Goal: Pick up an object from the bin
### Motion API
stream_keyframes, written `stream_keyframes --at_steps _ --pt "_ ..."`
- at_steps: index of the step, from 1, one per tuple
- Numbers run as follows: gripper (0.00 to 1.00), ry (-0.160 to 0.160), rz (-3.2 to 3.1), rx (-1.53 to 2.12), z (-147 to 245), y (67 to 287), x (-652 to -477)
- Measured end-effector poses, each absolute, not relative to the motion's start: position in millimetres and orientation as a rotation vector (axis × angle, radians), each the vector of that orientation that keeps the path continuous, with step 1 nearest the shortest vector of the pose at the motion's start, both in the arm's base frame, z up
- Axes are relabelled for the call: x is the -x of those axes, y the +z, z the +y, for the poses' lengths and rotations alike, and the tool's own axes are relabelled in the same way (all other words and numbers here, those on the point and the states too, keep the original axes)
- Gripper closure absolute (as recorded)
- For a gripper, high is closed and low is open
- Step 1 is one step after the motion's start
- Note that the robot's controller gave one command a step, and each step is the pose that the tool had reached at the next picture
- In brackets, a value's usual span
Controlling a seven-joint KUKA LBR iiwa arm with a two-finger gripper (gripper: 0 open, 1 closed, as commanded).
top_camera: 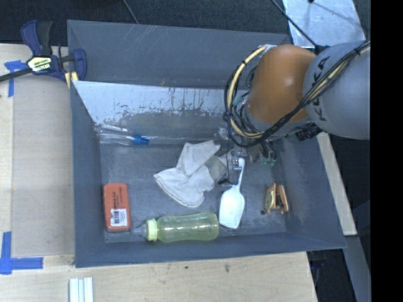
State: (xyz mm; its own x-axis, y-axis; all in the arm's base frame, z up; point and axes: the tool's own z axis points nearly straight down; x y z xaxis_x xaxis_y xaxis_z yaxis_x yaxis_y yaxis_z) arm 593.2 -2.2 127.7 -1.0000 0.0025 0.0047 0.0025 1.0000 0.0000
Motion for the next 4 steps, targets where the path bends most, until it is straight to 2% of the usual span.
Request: stream_keyframes --at_steps 1,2,3,4 --pt "0.00 0.000 -3.145 0.004 -2 133 -594.9" --pt "0.00 0.001 -3.152 -0.003 0 127 -595.1" --pt "0.00 0.001 -3.146 -0.101 22 81 -586.3" --pt "1.00 -0.001 -3.151 -0.039 45 76 -591.8"
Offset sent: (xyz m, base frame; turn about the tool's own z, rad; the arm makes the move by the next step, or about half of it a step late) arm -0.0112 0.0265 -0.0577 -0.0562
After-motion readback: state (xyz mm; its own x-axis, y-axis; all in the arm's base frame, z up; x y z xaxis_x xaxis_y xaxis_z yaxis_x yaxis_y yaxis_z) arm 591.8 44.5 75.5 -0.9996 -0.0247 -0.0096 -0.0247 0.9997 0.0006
